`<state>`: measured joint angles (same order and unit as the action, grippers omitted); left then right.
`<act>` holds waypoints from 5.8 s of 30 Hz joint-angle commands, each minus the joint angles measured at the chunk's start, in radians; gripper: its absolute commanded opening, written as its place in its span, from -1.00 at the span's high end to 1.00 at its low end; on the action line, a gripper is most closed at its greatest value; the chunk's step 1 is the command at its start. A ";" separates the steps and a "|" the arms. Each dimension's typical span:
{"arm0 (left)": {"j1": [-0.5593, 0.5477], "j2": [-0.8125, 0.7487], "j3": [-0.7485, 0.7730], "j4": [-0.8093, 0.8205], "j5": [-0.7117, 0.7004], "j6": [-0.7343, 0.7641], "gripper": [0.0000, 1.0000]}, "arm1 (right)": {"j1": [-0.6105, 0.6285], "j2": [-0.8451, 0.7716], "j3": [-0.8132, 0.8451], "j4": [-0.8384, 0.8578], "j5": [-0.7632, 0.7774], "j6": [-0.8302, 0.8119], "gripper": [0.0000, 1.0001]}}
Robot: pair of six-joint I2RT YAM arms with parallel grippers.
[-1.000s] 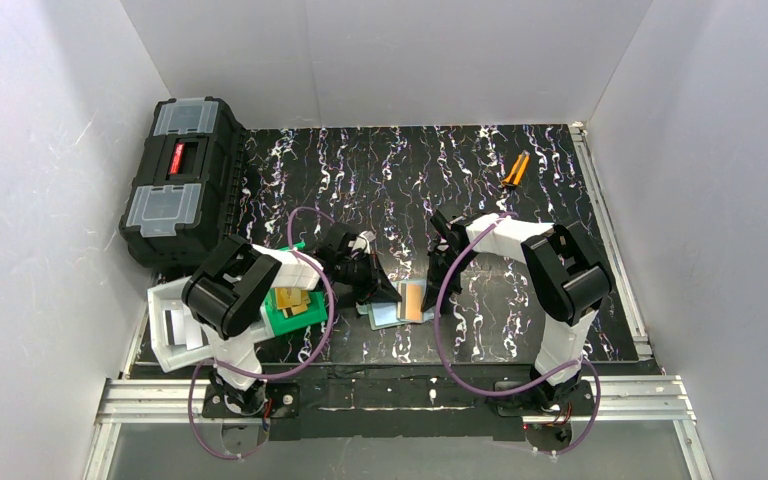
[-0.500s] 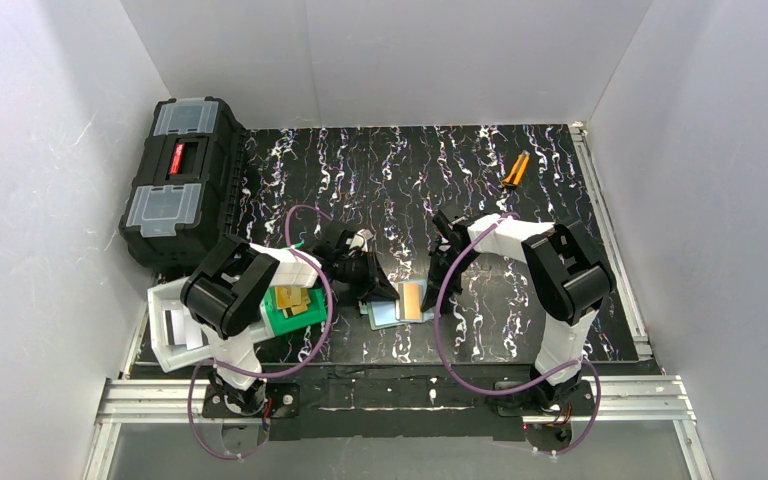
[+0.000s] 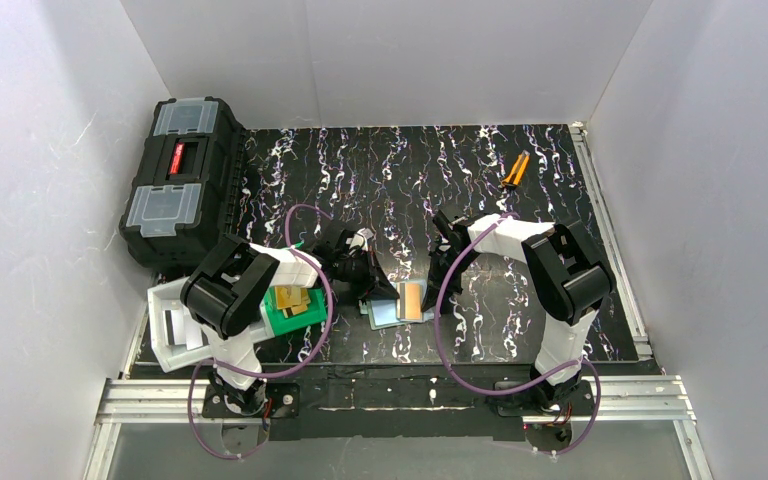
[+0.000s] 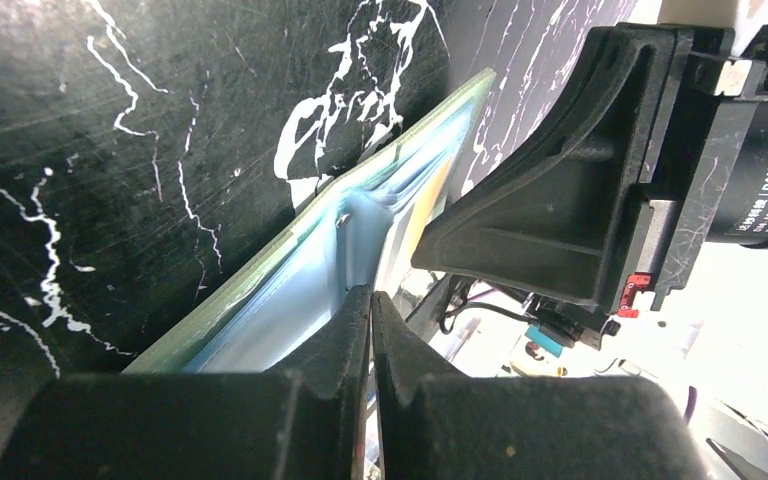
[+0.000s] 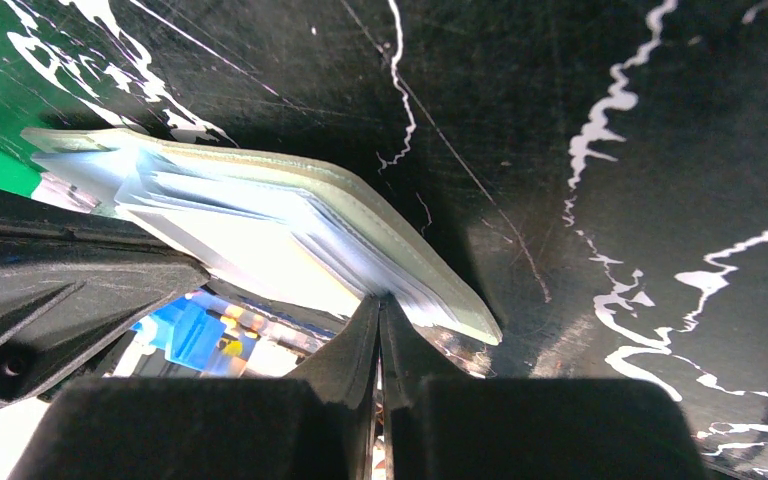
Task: Take the credit cards out of the card holder
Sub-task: Remove the credit card from the card holder, then place the credit card in the storage box.
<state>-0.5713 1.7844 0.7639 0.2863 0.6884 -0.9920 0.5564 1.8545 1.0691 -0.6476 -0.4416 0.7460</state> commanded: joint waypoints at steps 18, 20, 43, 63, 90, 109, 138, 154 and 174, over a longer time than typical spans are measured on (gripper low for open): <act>0.066 -0.106 0.046 -0.226 -0.060 0.139 1.00 | -0.002 0.071 -0.056 0.079 0.184 -0.020 0.85; 0.070 -0.115 0.042 -0.228 -0.056 0.140 1.00 | -0.002 0.070 -0.057 0.080 0.184 -0.019 0.85; 0.099 -0.201 0.086 -0.440 -0.081 0.202 1.00 | -0.001 -0.059 0.005 0.055 0.198 -0.040 0.44; 0.163 -0.259 0.071 -0.341 0.013 0.029 1.00 | -0.002 -0.161 -0.015 0.312 -0.106 0.097 -0.56; 0.192 -0.325 0.008 -0.075 0.114 -0.216 0.78 | -0.026 -0.226 -0.222 0.923 -0.346 0.511 0.92; 0.202 -0.331 -0.021 0.022 0.156 -0.307 0.47 | -0.034 -0.155 -0.272 1.272 -0.474 0.725 0.97; 0.237 -0.685 0.337 -1.352 -0.873 0.341 1.00 | -0.053 -0.304 0.084 0.135 0.012 -0.011 -0.97; 0.186 -0.367 0.320 -1.274 -1.093 0.345 1.00 | -0.052 -0.327 0.060 0.109 0.025 -0.043 -0.97; 0.171 -0.371 0.414 -1.282 -1.039 0.377 0.13 | -0.053 -0.337 0.047 0.071 0.087 -0.066 -0.97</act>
<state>-0.3969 1.4948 1.1133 -0.9733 -0.3767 -0.6346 0.5056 1.5417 1.1164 -0.5446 -0.3859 0.7006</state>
